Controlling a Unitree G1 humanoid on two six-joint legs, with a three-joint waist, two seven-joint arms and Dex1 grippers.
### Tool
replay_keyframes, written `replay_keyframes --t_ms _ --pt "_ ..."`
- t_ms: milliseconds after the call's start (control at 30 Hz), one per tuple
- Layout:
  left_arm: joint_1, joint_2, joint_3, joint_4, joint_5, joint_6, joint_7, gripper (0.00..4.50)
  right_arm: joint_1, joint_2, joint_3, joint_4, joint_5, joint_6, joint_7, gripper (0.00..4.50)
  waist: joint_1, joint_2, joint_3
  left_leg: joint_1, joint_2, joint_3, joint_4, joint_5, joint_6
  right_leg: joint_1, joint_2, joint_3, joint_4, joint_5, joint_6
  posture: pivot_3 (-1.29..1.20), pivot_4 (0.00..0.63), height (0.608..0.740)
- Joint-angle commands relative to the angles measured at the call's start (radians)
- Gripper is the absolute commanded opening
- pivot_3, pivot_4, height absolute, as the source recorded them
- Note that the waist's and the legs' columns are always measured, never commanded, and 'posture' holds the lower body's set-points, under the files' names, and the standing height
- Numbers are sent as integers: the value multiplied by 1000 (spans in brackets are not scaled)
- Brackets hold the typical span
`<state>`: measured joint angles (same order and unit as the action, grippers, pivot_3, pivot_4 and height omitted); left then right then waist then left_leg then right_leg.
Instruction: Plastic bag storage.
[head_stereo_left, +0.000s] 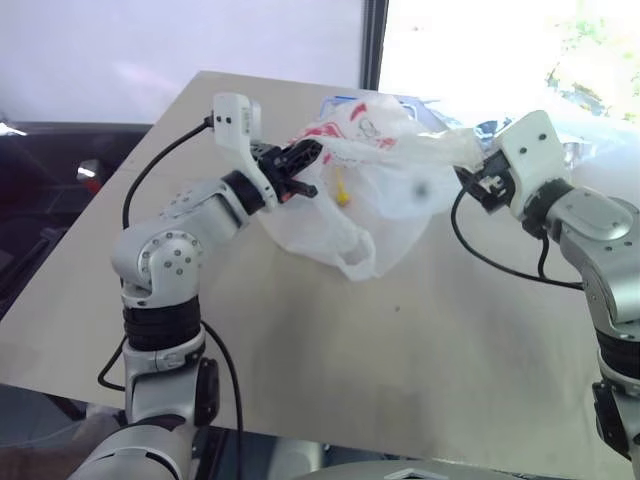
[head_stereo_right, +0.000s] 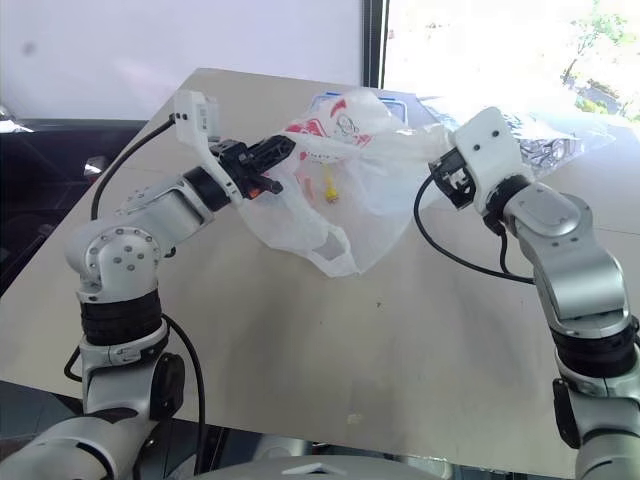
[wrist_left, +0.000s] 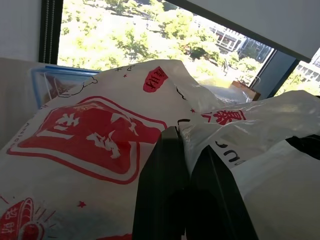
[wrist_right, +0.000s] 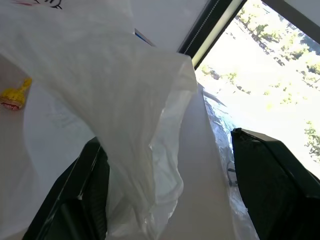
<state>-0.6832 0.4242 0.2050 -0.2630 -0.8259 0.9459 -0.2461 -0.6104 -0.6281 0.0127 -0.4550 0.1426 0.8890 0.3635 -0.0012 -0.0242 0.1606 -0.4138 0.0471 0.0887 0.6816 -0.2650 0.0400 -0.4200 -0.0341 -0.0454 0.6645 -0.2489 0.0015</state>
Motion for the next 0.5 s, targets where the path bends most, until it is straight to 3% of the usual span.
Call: replay_keyframes --t_ms 33,67,167,333,367,467,500 --pt "-4 11 14 -48 -7 -7 -8 0 -36 3 -45 7 -4 -9 -10 3508 0 0 0 0 0 0 0 0 0 0 0 0 0 0 0 0 150 740" --pt "-4 11 14 -50 -7 -6 -6 0 -33 4 -48 2 7 -1 2 3508 0 0 0 0 0 0 0 0 0 0 0 0 0 0 0 0 150 740" --pt "-3 11 14 -54 -8 -5 -5 0 -13 10 -53 -21 42 10 34 2709 0 0 0 0 0 0 0 0 0 0 0 0 0 0 0 0 150 740" --pt "-4 13 4 -53 -1 -11 -12 0 -11 24 -77 -63 106 38 67 320 0 0 0 0 0 0 0 0 0 0 0 0 0 0 0 0 150 740" --pt "-5 14 1 -51 3 -14 -15 0 -10 24 -81 -71 119 45 73 64 0 0 0 0 0 0 0 0 0 0 0 0 0 0 0 0 150 740" --pt "2 31 7 -91 -100 19 -117 0 0 15 -88 -105 155 63 94 64 0 0 0 0 0 0 0 0 0 0 0 0 0 0 0 0 150 740" --pt "0 27 23 -99 -147 34 -133 505 3 13 -91 -115 166 68 100 0 0 0 0 0 0 0 0 0 0 0 0 0 0 0 0 0 150 740"
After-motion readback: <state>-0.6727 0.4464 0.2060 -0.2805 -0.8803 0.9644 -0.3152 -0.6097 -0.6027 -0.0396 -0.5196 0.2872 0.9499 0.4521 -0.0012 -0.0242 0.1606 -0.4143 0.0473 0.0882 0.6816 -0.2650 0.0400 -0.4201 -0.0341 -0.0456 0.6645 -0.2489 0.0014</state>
